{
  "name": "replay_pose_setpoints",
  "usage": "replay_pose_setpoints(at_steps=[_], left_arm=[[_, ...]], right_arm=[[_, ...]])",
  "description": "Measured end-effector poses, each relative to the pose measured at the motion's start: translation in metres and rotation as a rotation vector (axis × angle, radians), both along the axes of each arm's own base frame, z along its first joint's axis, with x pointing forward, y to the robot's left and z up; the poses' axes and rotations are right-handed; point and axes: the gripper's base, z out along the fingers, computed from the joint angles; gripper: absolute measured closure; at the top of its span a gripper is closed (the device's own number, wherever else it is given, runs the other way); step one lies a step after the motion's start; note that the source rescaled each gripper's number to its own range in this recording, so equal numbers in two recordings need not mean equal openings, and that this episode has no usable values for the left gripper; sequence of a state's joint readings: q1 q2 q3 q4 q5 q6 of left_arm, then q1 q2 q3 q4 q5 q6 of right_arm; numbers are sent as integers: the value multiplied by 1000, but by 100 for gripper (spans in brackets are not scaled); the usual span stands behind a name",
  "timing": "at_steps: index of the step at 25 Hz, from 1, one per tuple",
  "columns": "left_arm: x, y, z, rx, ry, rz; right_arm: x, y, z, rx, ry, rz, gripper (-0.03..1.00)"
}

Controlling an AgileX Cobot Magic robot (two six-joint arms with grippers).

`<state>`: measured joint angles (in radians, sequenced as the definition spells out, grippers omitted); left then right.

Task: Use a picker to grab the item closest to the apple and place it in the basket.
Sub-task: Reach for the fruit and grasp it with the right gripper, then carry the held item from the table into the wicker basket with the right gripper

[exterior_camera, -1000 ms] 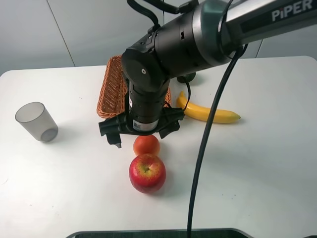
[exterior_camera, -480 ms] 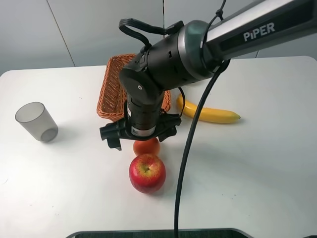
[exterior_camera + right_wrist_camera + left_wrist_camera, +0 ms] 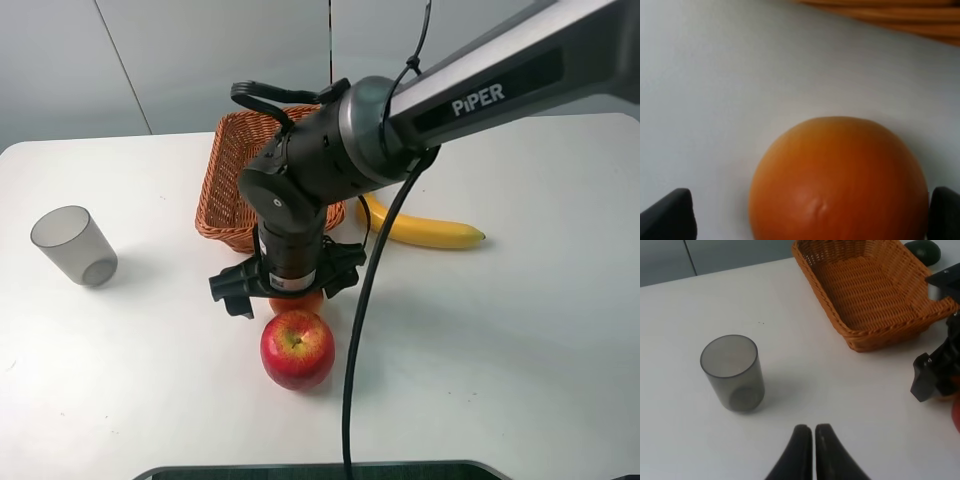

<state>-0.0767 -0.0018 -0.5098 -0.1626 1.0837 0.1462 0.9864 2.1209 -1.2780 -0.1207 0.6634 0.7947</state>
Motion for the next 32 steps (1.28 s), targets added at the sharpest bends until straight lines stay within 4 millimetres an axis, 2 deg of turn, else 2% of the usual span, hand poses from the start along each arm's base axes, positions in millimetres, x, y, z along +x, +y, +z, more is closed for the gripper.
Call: replay_pose_setpoints(at_steps=[8,15,16,17,18,19,20,21,32], left_arm=[[0,0,0,0,0,0],[0,0,0,0,0,0],[0,0,0,0,0,0],[0,0,0,0,0,0],[0,0,0,0,0,0],[0,0,0,0,0,0],[0,0,0,0,0,0],[0,0,0,0,0,0],[0,0,0,-3,1,2]], right_arm=[[0,-1,-11,-27,10,6,-3],[1,-1,-12,-32,5,13,-3],[1,-1,-12,-32,5,13,1],[1,-1,-12,-32,5,13,16],[1,-1,-12,-32,5,13,43],[1,-1,-12,-34,2,16,75],[1,-1,-12,-35,1,18,97],[1,-1,-12,-33,0,18,94],[1,-1,-12,-35,-1,28,93]])
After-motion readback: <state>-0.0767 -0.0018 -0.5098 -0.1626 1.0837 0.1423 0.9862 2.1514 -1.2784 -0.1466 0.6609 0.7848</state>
